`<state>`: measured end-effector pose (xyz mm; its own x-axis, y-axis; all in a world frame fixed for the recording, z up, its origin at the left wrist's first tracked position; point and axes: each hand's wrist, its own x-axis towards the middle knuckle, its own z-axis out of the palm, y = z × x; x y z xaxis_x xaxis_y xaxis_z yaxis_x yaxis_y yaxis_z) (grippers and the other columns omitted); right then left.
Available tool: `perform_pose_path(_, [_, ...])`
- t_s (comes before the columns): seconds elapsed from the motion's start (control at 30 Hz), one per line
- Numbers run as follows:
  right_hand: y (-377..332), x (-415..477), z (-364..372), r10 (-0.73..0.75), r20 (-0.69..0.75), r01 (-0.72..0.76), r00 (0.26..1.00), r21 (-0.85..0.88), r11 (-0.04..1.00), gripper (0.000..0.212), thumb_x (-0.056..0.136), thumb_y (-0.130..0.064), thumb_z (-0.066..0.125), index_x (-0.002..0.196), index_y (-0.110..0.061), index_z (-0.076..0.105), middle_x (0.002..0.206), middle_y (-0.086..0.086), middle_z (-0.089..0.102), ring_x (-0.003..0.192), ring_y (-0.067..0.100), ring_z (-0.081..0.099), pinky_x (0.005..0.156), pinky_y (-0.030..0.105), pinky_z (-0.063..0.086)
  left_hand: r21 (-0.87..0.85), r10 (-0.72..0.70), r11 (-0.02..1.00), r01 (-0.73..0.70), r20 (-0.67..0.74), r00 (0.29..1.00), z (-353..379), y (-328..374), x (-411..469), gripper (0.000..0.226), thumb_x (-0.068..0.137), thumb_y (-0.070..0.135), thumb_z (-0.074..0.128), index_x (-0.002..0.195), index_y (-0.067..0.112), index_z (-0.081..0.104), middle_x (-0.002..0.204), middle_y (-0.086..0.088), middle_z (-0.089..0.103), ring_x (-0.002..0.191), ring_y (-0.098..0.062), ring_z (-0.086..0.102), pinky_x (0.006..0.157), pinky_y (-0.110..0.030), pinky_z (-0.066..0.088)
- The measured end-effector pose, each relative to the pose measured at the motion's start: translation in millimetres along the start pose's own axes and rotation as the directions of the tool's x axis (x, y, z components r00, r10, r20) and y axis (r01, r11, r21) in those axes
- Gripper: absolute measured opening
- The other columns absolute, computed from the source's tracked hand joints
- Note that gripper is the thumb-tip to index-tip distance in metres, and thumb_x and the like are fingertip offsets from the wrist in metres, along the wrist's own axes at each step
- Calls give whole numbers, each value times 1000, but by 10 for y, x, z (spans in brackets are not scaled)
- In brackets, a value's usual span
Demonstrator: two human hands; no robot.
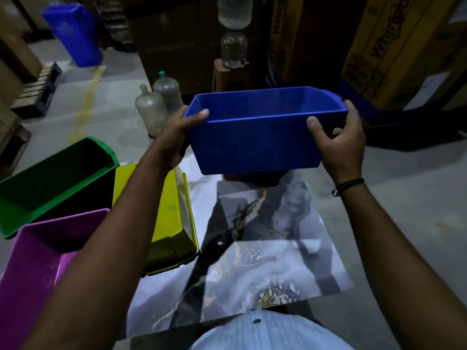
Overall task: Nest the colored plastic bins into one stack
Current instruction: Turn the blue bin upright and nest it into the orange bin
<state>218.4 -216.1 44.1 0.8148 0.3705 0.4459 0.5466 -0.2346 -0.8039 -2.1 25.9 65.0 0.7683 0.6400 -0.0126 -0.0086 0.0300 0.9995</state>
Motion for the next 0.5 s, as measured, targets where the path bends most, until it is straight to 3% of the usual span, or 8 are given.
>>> perform_pose_path(0.07, [53, 105, 18, 18, 66, -14, 998, -58, 998, 102, 80, -68, 68, 156, -14, 28, 156, 8, 40, 142, 23, 40, 113, 40, 42, 65, 55, 996, -55, 3, 998, 37, 3, 88, 59, 88, 29, 75, 140, 11, 52, 131, -7, 66, 116, -22, 67, 94, -36, 57])
perform_pose_path(0.13, [108, 217, 45, 34, 116, -20, 993, -115, 993, 104, 77, -67, 72, 156, -15, 28, 156, 9, 38, 142, 24, 38, 111, 35, 38, 144, 96, 985, -96, 12, 995, 90, -14, 180, 67, 83, 29, 81, 141, 13, 50, 136, -7, 63, 122, -22, 64, 99, -41, 56])
perform_pose_path(0.27, [289, 409, 124, 30, 125, -3, 992, -207, 978, 98, 75, -69, 73, 148, -11, 42, 149, 11, 46, 136, 25, 44, 105, 31, 40, 245, 137, 961, -127, -21, 990, 230, -5, 299, 74, 78, 28, 86, 141, 19, 49, 133, 5, 64, 118, -10, 66, 93, -32, 59])
perform_pose_path(0.43, [555, 626, 253, 16, 135, 19, 991, -260, 965, 97, 73, -71, 73, 143, -7, 47, 143, 13, 50, 130, 27, 49, 104, 37, 44, 344, 207, 923, -175, -58, 977, 324, -147, 498, 80, 75, 25, 89, 142, 21, 46, 127, 16, 61, 112, 7, 61, 91, -22, 56])
perform_pose_path(0.5, [640, 710, 300, 5, 145, 35, 989, -277, 960, 96, 73, -71, 73, 141, -7, 49, 141, 14, 50, 128, 29, 50, 101, 38, 47, 388, 212, 907, -167, -77, 974, 351, -242, 605, 89, 70, 36, 91, 144, 22, 44, 134, 11, 60, 120, -1, 60, 96, -28, 56])
